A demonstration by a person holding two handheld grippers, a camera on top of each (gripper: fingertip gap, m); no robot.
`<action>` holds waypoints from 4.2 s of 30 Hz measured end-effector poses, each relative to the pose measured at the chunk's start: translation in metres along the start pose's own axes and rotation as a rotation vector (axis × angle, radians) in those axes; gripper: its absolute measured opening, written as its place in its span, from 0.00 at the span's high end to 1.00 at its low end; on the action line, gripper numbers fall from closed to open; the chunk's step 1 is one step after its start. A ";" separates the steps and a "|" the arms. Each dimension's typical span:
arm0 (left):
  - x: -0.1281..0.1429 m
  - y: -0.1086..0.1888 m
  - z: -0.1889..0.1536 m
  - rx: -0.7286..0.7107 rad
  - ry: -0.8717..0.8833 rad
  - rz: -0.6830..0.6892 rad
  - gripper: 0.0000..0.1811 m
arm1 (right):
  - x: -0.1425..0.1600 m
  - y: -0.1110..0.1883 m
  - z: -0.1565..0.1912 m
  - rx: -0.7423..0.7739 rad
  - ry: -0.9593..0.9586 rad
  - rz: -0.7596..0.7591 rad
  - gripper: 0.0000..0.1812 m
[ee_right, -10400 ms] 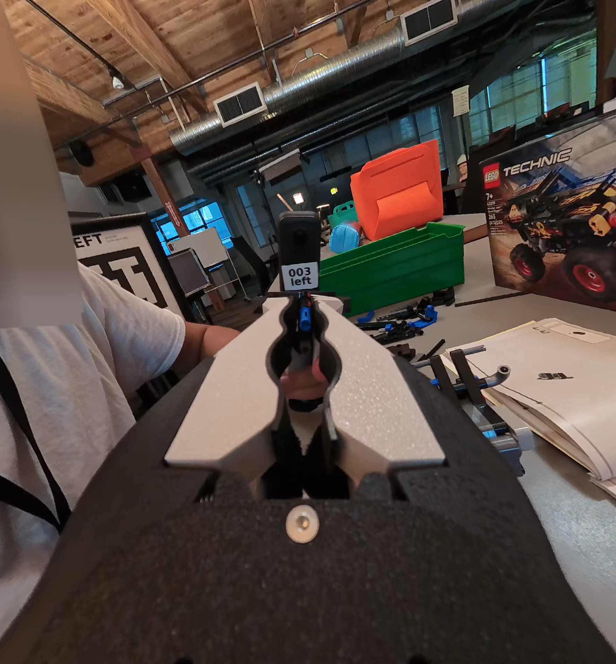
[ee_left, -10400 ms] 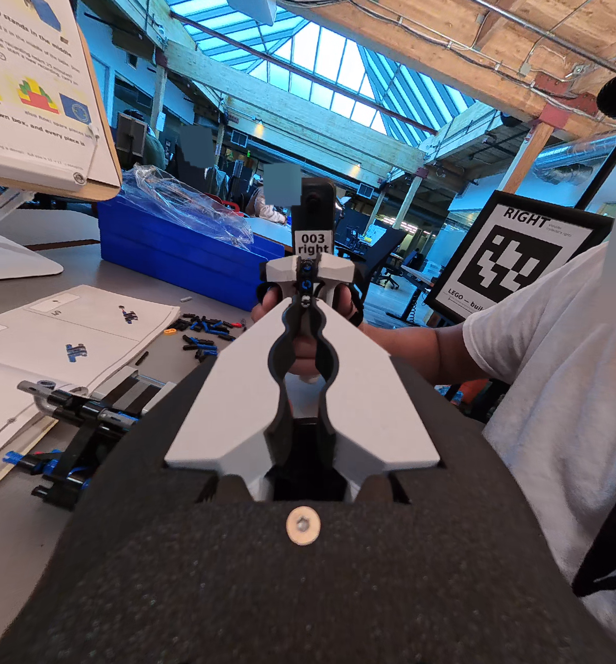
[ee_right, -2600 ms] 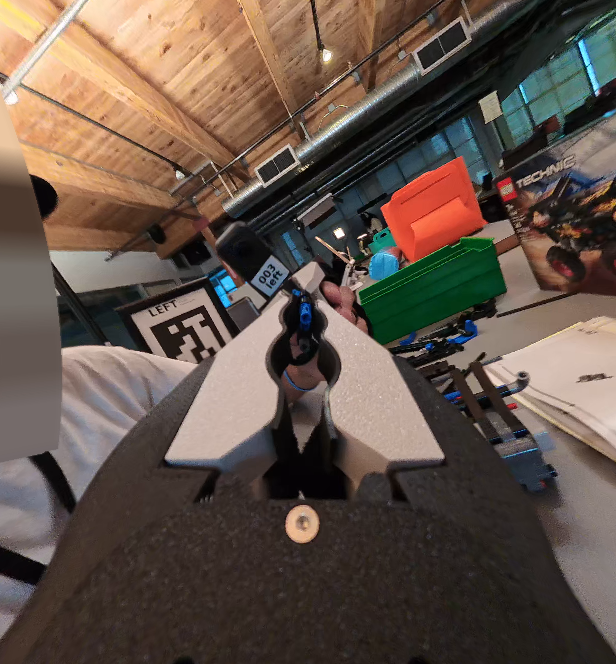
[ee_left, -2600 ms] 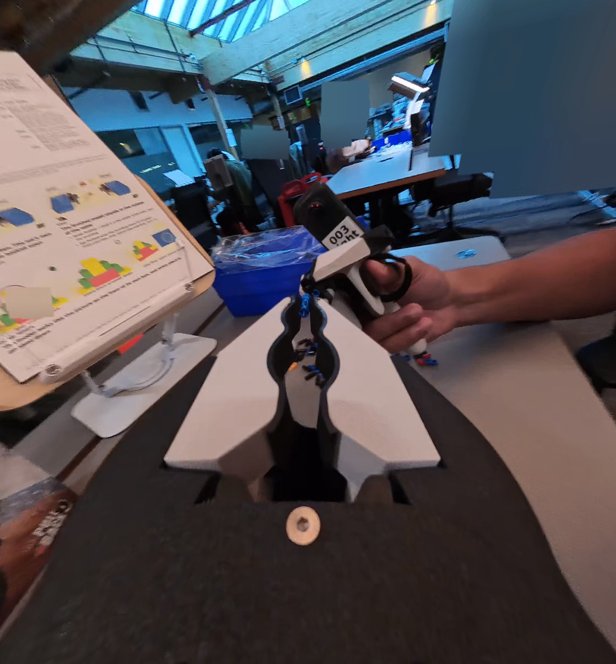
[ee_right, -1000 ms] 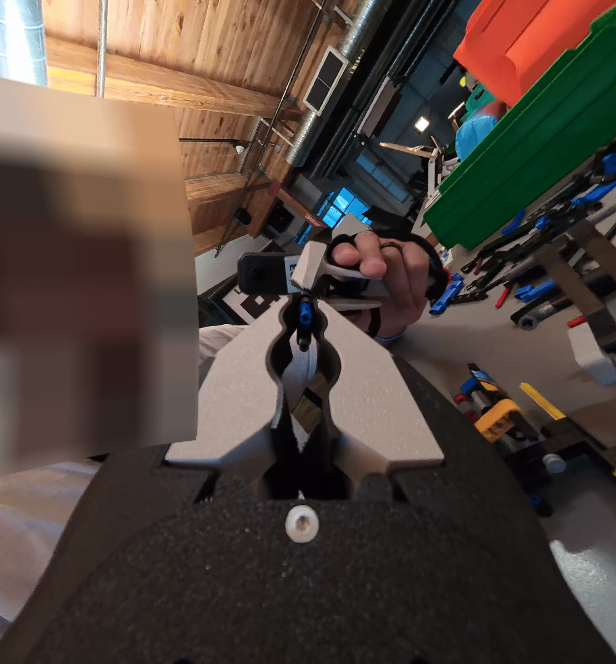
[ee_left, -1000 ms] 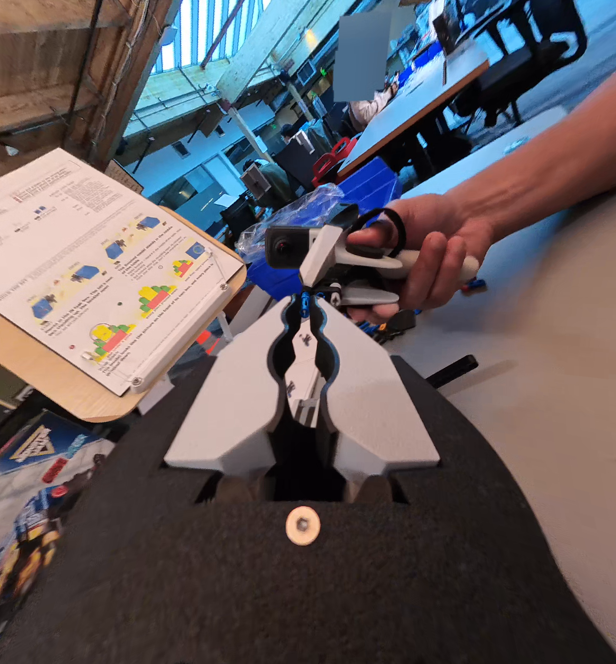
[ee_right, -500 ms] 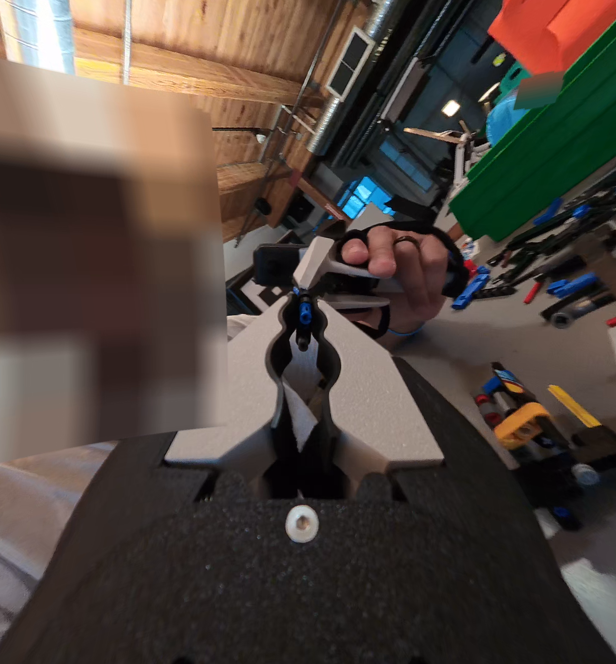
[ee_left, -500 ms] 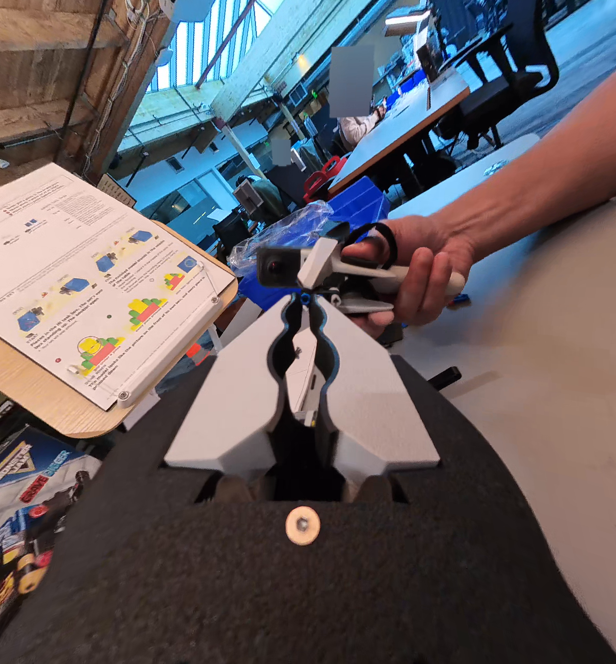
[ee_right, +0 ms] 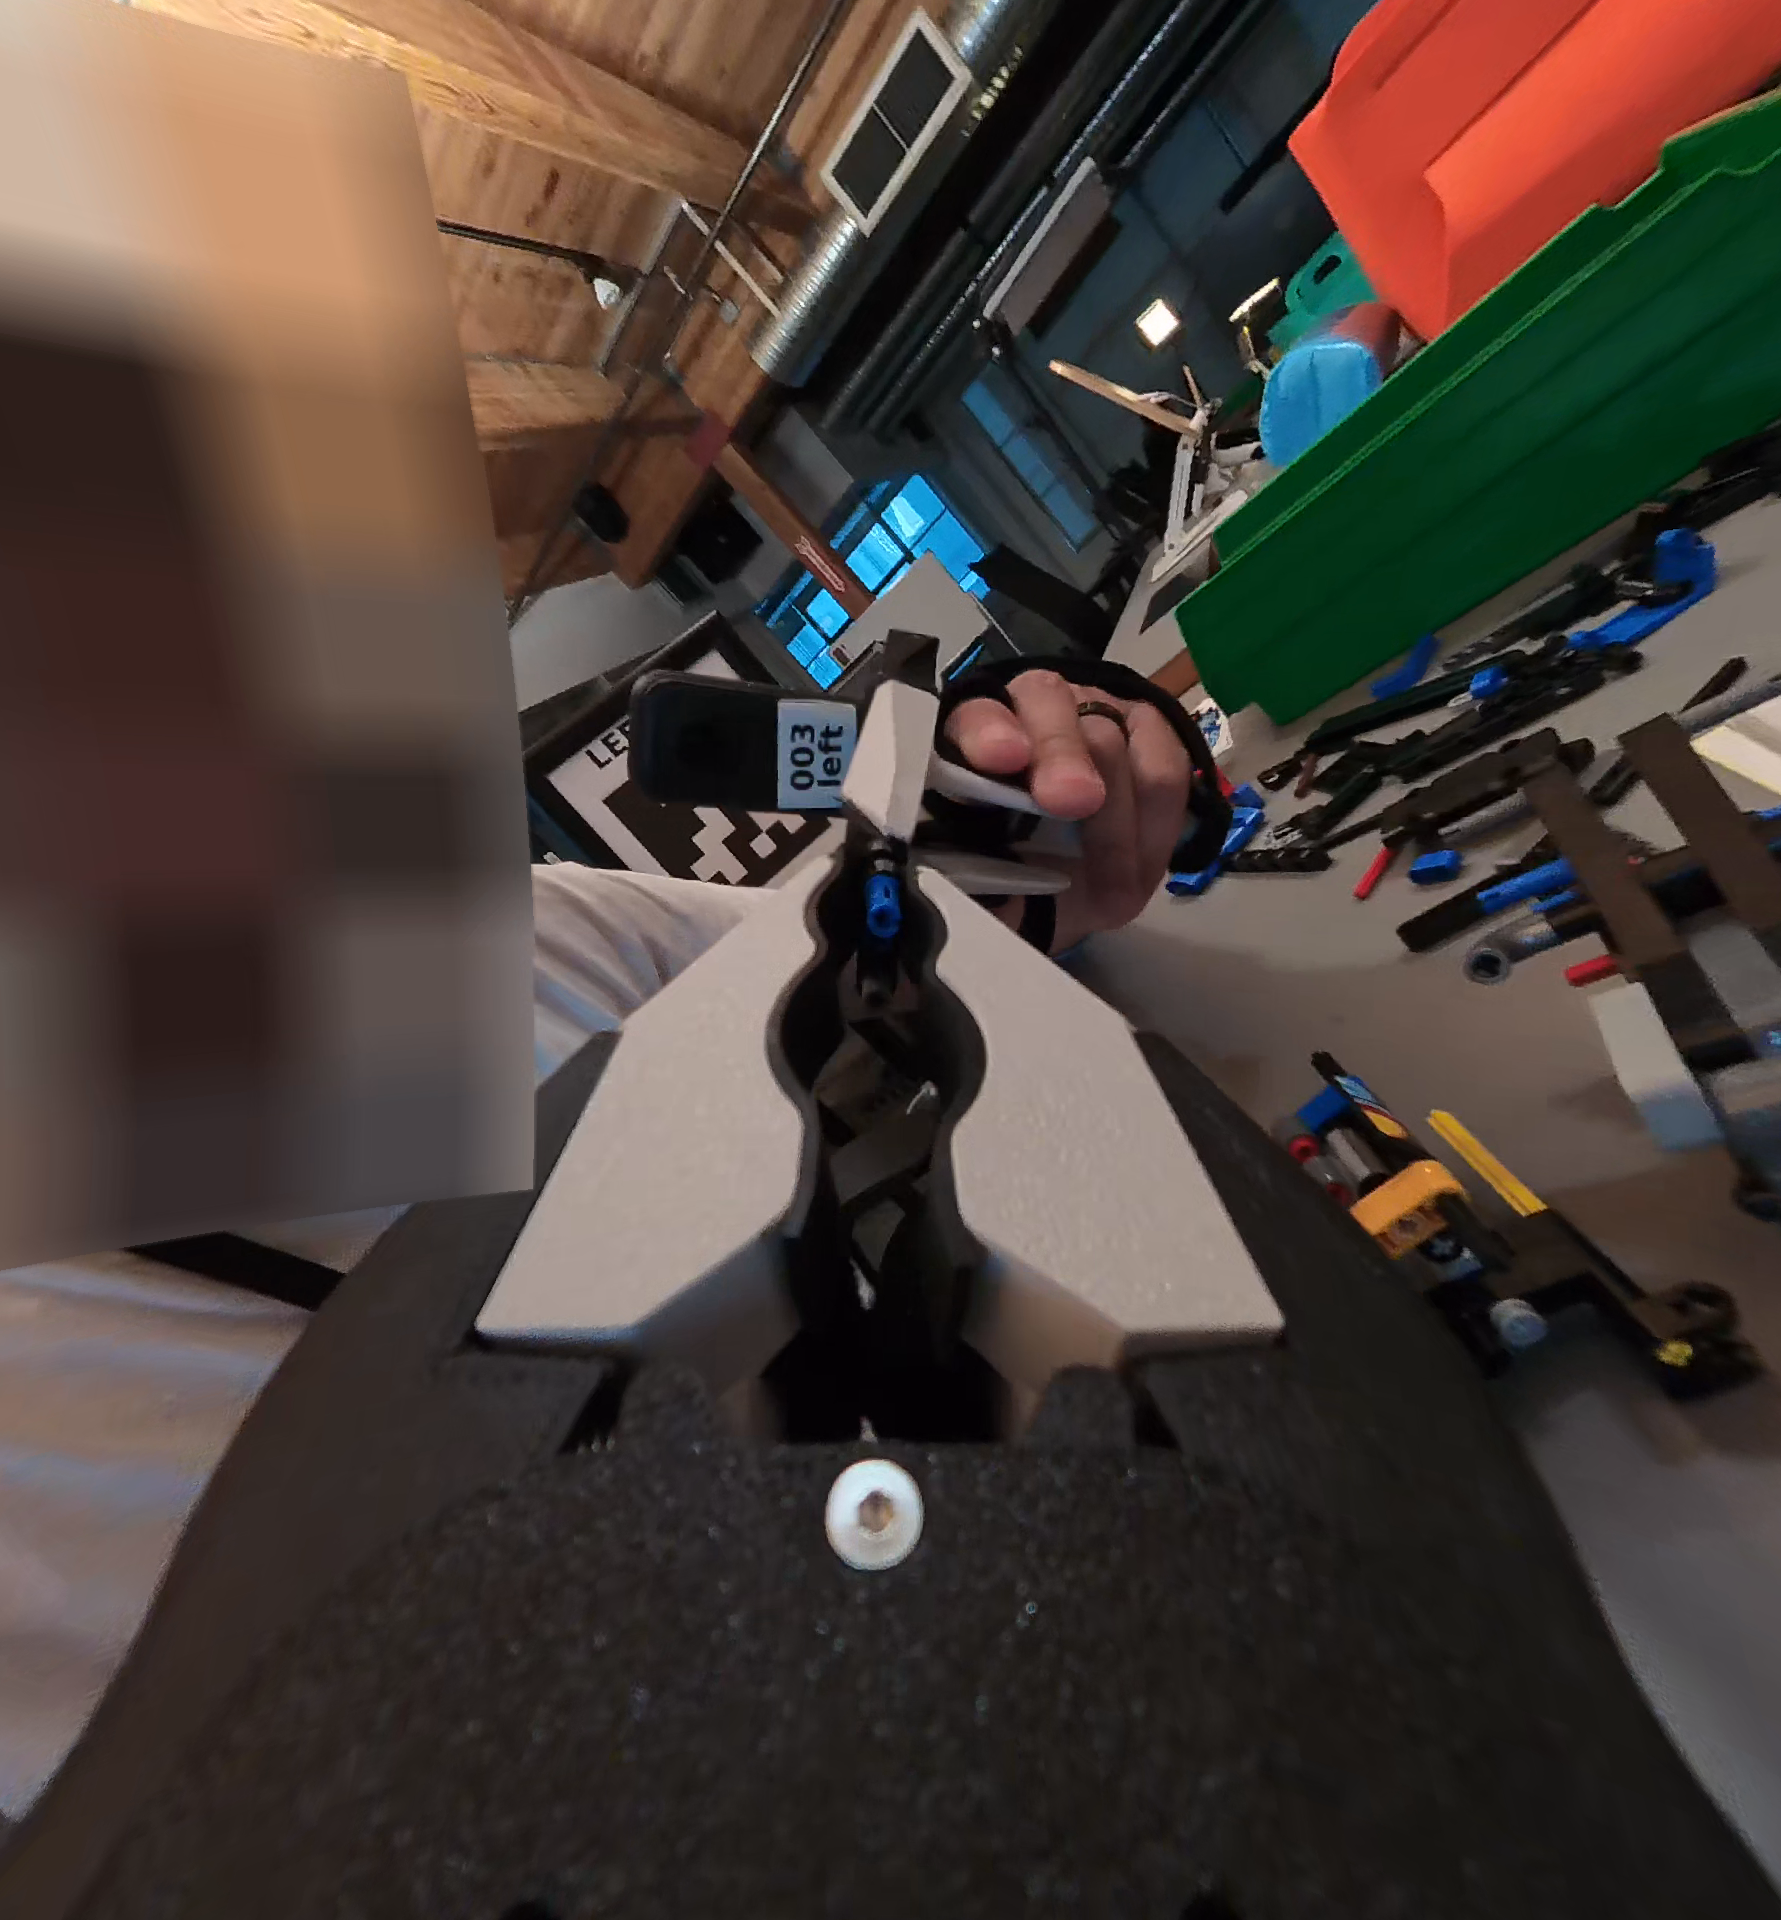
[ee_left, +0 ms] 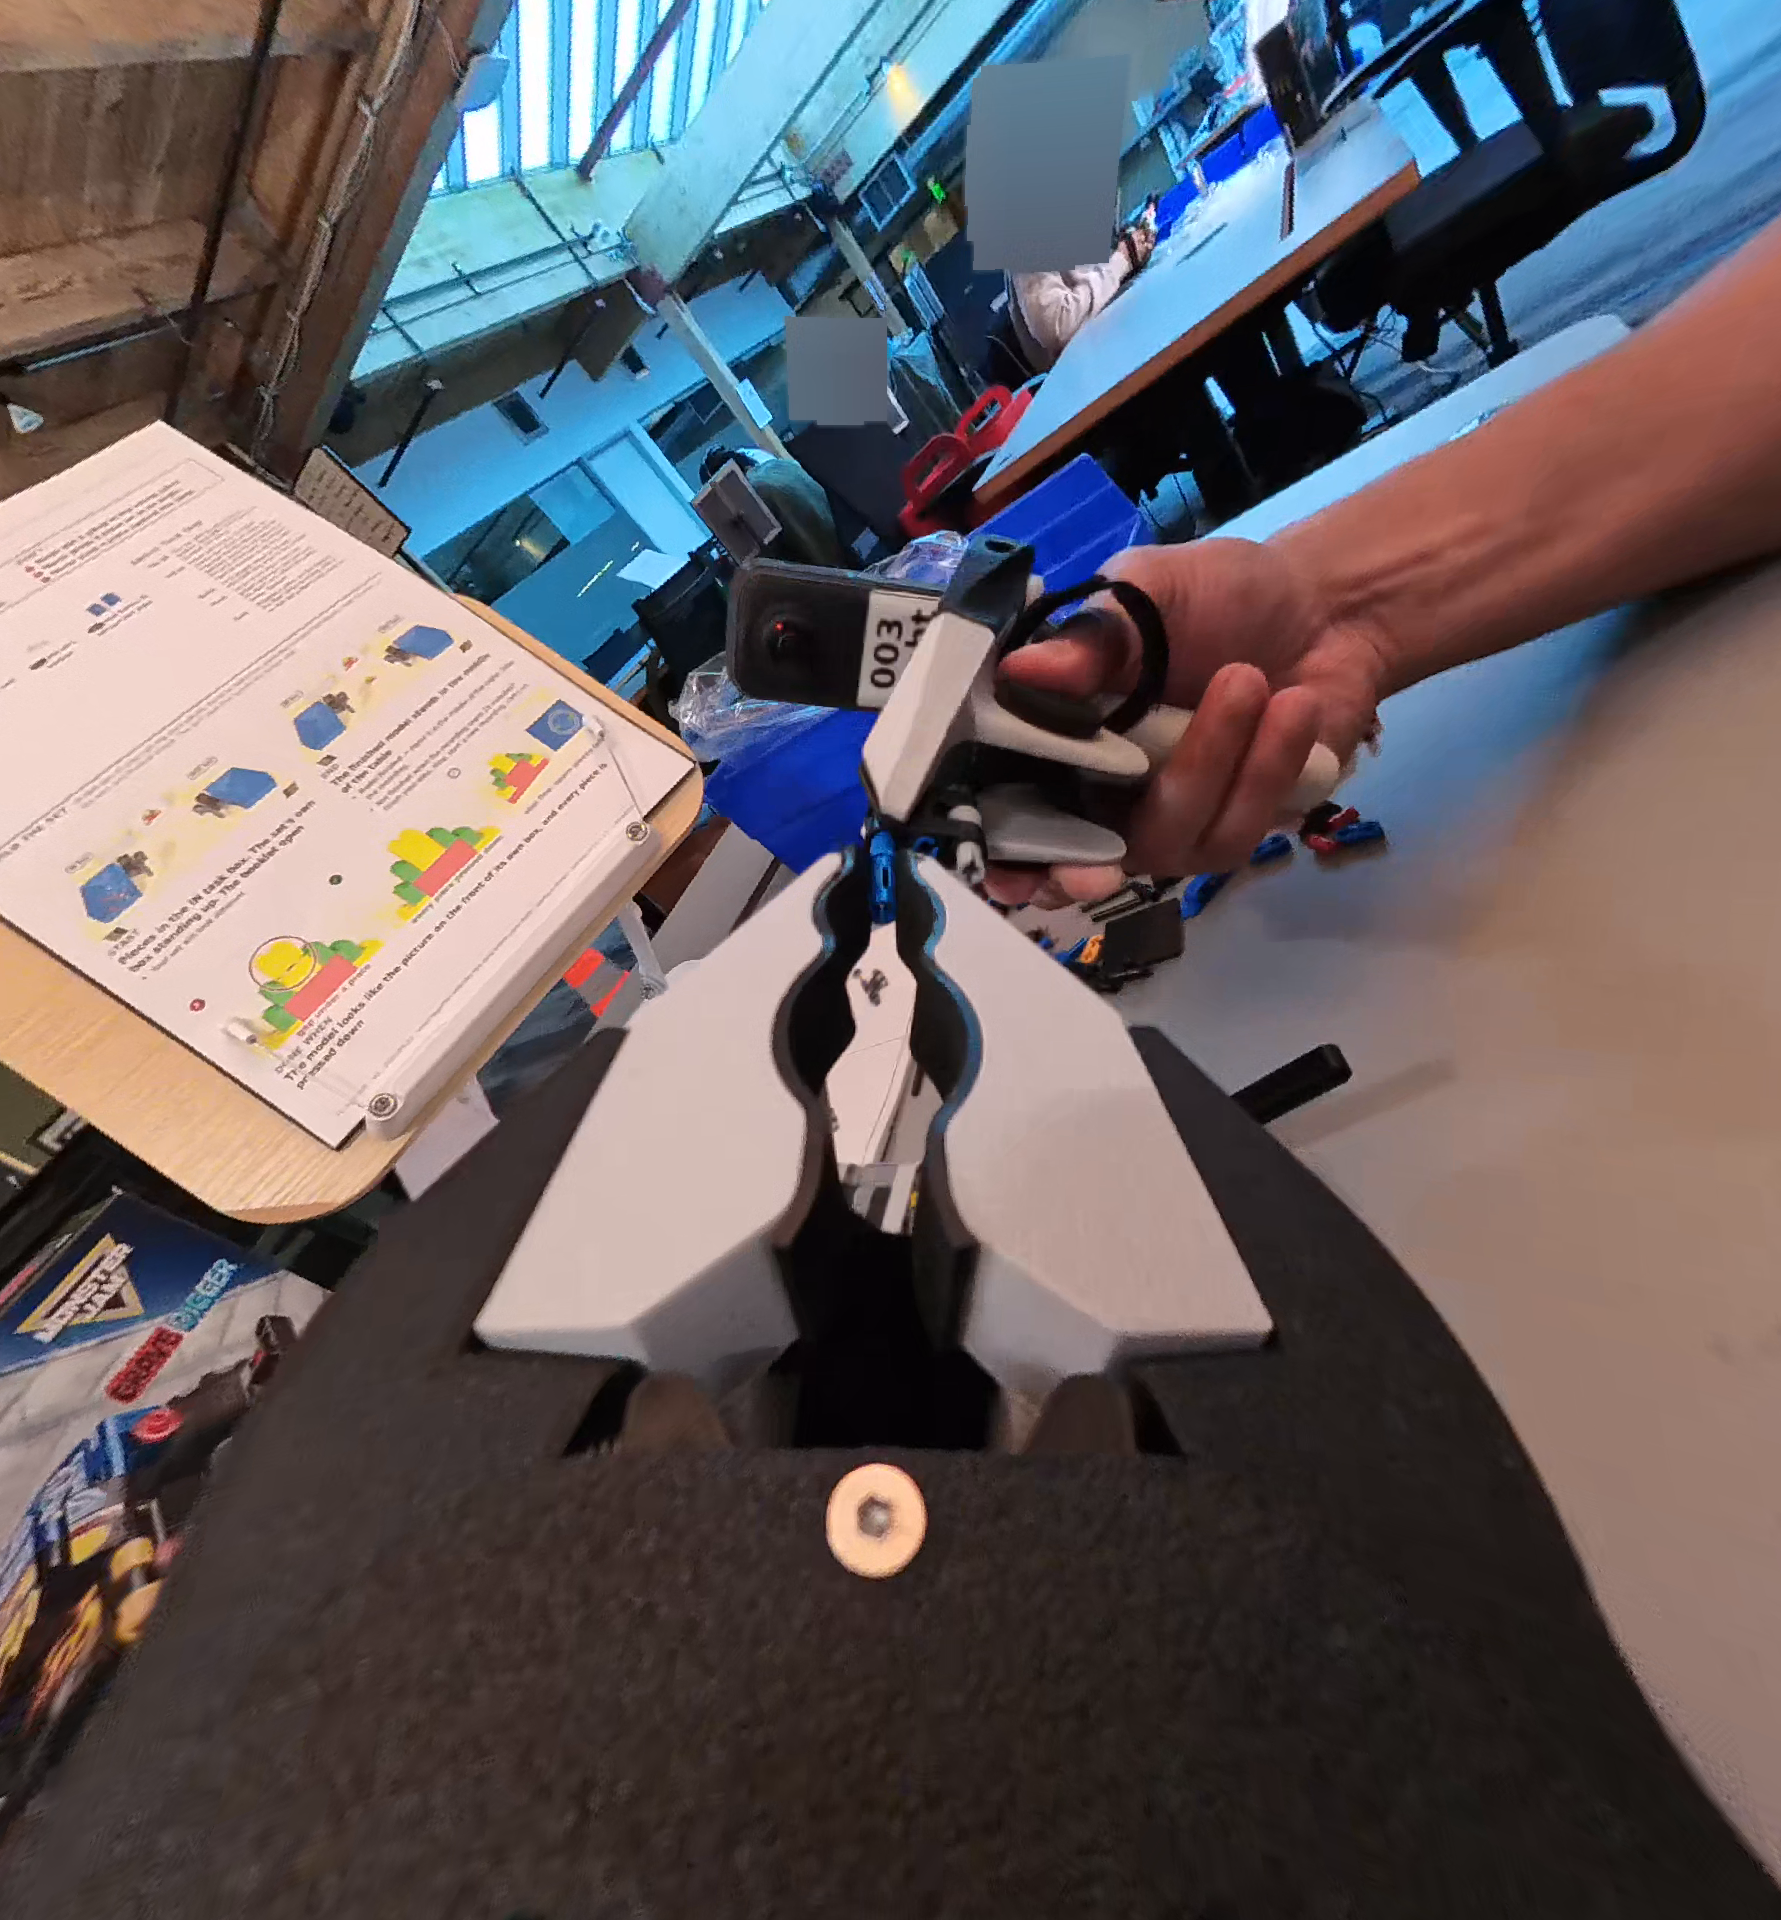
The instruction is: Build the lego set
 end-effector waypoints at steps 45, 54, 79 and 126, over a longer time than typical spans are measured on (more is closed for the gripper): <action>0.009 -0.004 -0.001 0.019 -0.013 0.130 0.99 | -0.003 0.004 0.003 0.229 0.166 0.065 0.97; 0.020 -0.001 0.019 -0.005 0.185 0.132 0.99 | -0.026 0.028 0.022 0.382 0.357 -0.028 0.83; 0.041 0.032 -0.083 0.177 0.663 0.638 0.99 | -0.035 0.122 -0.008 1.490 0.390 0.160 0.79; 0.062 0.069 -0.026 0.044 0.671 0.345 0.82 | 0.088 0.156 0.048 1.397 0.411 0.182 0.86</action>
Point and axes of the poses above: each gripper's, where its closed fingertips meet, y back along the fingers, x out of its underside, z = x × y across the jaws, the point moved 9 cm from there along y, back along the fingers, and after that the axes turned 4 degrees about -y, right-handed, at the moved point
